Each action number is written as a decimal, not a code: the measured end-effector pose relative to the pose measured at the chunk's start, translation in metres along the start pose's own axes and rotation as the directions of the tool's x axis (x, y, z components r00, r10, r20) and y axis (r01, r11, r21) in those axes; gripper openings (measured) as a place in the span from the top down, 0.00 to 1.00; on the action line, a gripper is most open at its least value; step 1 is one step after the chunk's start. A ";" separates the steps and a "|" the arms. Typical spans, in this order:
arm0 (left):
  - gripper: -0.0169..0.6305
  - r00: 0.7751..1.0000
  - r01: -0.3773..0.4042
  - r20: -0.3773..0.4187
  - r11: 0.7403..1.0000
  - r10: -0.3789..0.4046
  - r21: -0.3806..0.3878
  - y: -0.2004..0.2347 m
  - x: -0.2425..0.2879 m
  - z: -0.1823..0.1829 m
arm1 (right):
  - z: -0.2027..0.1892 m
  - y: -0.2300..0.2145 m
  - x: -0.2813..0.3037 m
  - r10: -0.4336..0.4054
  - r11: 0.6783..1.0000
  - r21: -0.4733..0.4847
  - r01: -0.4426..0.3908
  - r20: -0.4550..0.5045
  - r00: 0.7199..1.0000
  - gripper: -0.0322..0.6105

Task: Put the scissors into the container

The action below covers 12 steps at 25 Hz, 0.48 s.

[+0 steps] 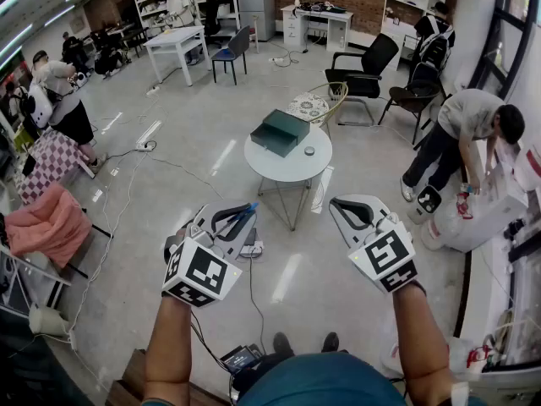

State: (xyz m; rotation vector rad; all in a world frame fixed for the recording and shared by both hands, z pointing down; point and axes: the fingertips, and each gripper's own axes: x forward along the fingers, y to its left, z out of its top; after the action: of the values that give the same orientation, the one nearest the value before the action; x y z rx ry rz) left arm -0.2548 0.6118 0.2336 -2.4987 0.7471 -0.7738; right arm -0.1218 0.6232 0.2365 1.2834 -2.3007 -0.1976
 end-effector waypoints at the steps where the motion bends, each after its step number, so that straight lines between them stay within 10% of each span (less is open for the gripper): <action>1: 0.89 1.000 0.001 0.002 1.000 -0.001 0.000 0.007 0.001 -0.002 | 0.004 -0.001 0.006 -0.002 1.000 -0.001 0.002 -0.001 1.000 0.89; 12: 0.89 1.000 0.021 0.018 1.000 -0.021 -0.008 0.059 0.007 -0.047 | 0.028 0.006 0.071 -0.024 1.000 0.010 0.024 0.001 1.000 0.89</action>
State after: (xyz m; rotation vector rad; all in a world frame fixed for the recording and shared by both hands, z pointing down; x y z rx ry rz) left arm -0.3003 0.5519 0.2412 -2.5217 0.7203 -0.7565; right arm -0.1712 0.5647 0.2392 1.3171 -2.2906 -0.1959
